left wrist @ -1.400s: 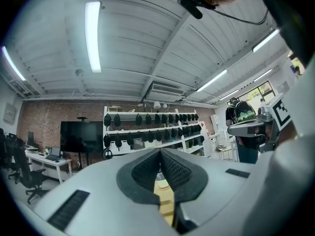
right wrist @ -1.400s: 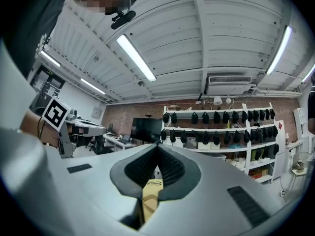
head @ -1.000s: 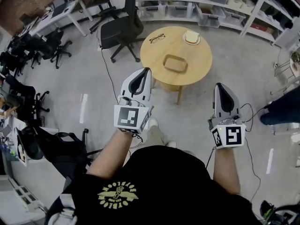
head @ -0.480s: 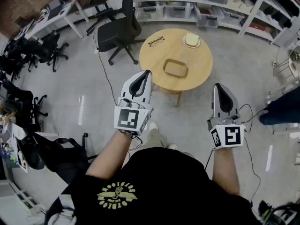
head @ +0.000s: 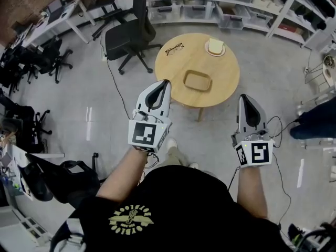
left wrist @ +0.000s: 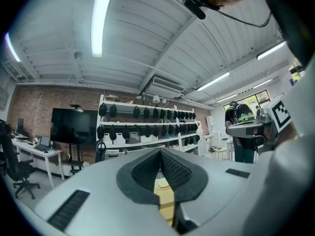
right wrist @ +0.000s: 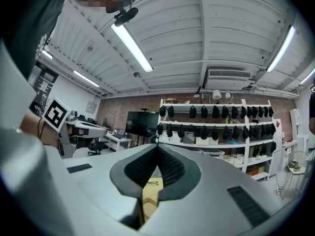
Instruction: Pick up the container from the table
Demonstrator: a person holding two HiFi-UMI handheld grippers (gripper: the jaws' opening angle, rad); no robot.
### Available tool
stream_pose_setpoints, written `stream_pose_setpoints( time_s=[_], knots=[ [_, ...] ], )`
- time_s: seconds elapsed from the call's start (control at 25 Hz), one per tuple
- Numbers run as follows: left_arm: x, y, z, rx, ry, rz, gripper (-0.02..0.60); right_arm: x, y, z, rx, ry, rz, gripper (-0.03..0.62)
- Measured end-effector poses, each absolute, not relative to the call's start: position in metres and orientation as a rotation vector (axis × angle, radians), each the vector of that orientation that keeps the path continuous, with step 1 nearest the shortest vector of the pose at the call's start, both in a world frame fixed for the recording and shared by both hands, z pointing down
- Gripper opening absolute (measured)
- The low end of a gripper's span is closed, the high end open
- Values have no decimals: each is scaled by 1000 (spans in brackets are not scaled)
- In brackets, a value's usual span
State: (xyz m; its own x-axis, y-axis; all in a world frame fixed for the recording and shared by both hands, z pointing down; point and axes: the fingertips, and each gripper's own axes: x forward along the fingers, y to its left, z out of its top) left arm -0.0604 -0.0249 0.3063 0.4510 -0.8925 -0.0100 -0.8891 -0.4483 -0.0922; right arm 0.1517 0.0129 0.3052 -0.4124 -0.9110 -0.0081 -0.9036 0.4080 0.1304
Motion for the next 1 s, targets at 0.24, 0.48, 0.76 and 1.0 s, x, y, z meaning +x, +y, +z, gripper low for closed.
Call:
stream_pose_setpoints(
  time_s=[0.24, 0.48, 0.76, 1.0],
  knots=[
    [-75, -58, 311, -2626, 1590, -75, 17, 135, -20, 308, 1677, -2568, -167, 15],
    [-88, -95, 315, -2655, 1552, -76, 17, 119, -53, 308, 1697, -2546, -179, 15],
    [-95, -136, 310, -2686, 1480, -41, 17, 112, -81, 303, 1768, -2482, -206, 15],
    [-99, -159, 311, -2734, 1426, -2, 17, 107, -93, 297, 1817, -2426, -221, 15]
  ],
)
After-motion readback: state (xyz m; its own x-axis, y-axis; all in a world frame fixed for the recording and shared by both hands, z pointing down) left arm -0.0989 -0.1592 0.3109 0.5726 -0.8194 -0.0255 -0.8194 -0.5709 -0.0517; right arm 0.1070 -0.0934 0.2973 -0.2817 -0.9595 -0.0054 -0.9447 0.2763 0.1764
